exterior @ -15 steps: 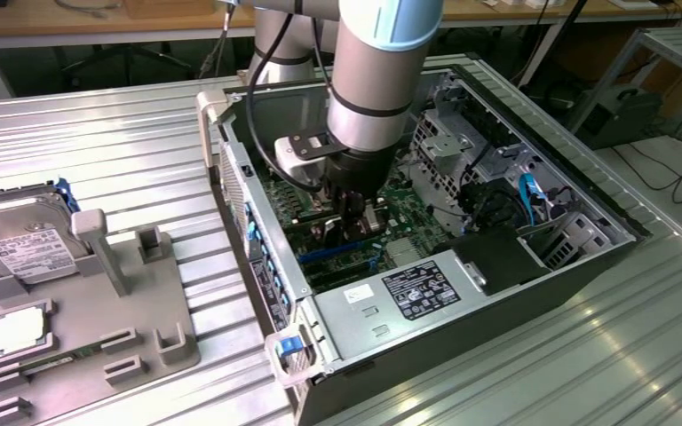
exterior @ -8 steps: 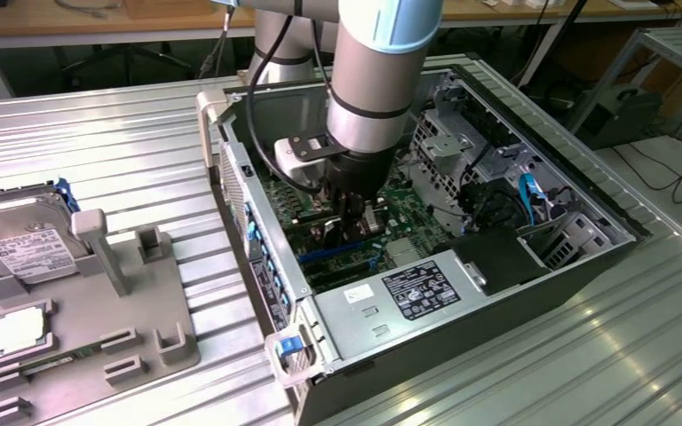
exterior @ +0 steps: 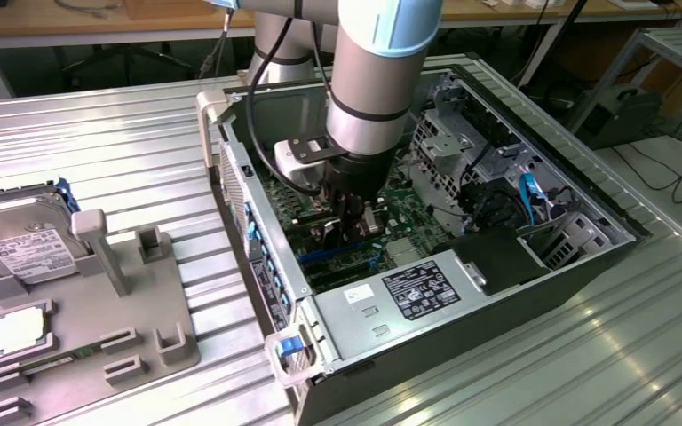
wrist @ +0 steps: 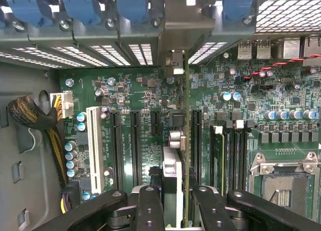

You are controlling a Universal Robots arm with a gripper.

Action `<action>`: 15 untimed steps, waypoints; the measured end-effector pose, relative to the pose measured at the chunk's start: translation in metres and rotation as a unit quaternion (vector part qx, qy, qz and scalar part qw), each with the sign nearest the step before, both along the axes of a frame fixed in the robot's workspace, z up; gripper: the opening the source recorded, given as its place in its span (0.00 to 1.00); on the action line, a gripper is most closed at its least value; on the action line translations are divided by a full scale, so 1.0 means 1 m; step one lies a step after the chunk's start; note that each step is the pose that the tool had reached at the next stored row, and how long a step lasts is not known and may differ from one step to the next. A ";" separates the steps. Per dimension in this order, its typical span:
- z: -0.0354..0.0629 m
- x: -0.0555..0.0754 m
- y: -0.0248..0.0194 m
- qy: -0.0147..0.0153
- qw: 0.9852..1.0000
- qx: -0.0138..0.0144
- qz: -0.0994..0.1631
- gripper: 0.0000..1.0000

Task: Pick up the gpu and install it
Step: 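Insert the gpu into the slot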

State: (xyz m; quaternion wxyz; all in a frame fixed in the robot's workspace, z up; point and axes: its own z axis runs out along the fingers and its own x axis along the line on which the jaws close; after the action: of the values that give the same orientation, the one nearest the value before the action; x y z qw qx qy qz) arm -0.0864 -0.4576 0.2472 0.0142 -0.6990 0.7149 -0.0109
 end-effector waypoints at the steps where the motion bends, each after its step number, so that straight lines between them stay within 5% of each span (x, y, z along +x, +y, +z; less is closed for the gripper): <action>1: 0.0000 0.000 0.0000 0.000 1.000 0.000 0.000 0.28; 6: -0.0002 0.000 0.0001 0.003 1.000 0.000 0.000 0.28; 15: -0.0007 0.000 0.0006 0.004 1.000 0.000 0.000 0.28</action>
State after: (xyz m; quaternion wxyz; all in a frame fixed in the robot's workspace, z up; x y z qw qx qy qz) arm -0.0869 -0.4570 0.2465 0.0112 -0.6989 0.7150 -0.0077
